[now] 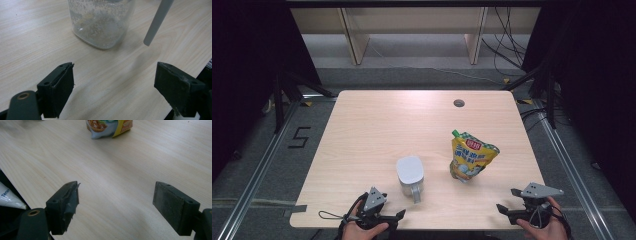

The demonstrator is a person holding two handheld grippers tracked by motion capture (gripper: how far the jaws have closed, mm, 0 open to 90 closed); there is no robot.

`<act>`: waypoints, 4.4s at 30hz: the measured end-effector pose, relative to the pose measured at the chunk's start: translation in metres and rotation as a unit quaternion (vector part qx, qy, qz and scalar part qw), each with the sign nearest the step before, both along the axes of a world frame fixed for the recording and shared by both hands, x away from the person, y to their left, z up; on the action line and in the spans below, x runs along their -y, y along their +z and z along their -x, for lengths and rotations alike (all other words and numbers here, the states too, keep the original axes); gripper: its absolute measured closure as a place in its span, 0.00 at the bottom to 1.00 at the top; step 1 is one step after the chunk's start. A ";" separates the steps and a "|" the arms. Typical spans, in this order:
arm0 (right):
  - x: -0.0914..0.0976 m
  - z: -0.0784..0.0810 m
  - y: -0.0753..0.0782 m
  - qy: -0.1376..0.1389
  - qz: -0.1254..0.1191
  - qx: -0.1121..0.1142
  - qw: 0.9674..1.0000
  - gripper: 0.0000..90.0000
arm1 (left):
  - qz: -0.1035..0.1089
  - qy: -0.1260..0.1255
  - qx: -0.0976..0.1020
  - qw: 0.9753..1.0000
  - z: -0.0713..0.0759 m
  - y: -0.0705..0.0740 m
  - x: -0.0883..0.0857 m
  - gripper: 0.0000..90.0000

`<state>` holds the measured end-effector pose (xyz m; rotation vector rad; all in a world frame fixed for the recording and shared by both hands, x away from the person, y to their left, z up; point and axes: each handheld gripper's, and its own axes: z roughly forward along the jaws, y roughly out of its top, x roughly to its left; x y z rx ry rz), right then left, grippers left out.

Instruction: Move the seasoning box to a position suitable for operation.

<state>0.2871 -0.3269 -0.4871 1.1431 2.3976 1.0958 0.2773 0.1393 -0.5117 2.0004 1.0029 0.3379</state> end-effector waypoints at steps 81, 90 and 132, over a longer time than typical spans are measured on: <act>-0.001 -0.002 -0.002 0.003 0.017 -0.006 1.000 0.24 | -0.034 0.005 0.047 0.998 -0.013 0.011 0.001 0.75; -0.002 -0.002 -0.003 0.000 0.016 -0.003 1.000 0.24 | -0.037 0.045 0.062 0.996 -0.023 0.011 -0.016 0.75; -0.004 -0.004 -0.004 0.015 0.020 -0.004 1.000 0.24 | -0.018 -0.084 0.082 0.993 -0.037 0.010 0.008 0.76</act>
